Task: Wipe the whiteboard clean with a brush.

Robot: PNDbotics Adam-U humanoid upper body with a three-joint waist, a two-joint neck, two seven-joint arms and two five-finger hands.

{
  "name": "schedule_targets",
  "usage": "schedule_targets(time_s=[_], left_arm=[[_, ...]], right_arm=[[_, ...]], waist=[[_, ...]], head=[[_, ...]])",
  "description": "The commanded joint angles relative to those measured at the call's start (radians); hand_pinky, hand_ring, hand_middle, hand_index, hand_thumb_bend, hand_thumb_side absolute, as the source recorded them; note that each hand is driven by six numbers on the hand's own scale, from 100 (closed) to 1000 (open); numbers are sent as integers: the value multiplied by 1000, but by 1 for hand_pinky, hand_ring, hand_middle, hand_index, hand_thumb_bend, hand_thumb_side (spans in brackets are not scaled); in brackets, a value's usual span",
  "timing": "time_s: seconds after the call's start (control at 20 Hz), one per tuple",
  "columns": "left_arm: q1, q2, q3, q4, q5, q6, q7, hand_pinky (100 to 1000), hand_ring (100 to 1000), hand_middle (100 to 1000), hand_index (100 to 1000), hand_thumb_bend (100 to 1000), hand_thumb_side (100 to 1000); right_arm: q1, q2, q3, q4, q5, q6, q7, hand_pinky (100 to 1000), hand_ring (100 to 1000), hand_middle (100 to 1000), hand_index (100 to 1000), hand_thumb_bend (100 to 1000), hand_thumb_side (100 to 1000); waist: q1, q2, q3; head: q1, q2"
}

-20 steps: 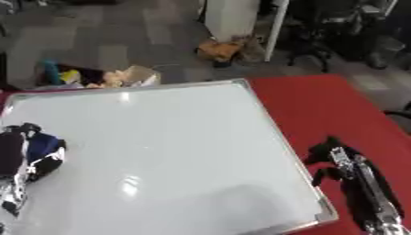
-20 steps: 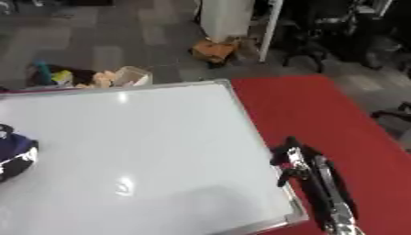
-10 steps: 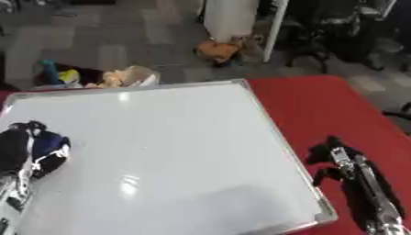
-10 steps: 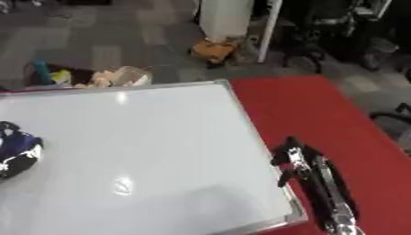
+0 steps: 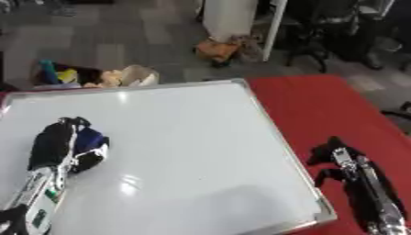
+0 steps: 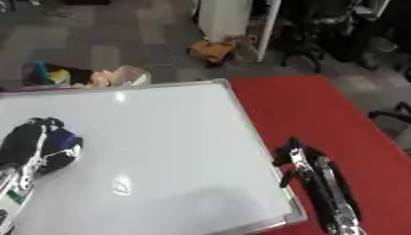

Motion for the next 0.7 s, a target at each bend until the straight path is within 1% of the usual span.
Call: schedule_targets(time_s=[0.05,0.35,0.7], left_arm=[[-26,-19,-23,-7,-14,-23,-11,230,541,415,707,350,380],[-29,-30,-40,-4,-29,-48,-20,232,537,415,708,347,382],[-21,-7,-20,18,-46,-30,-6,234,531,413,706,346,377]], right_arm=[[-9,-8,-4,-22,-1,-1,3,310,582,492,601,100,842],[-9,-7,-4,-22,-1,-1,3,310,582,492,601,100,841],[-8,-7,-5,-22,-1,-1,3,310,582,492,601,100,840]], waist=[[2,-11,-5],[2,-10,-8],[1,-11,-5]], head=[[4,-10],[4,-9],[2,-10]])
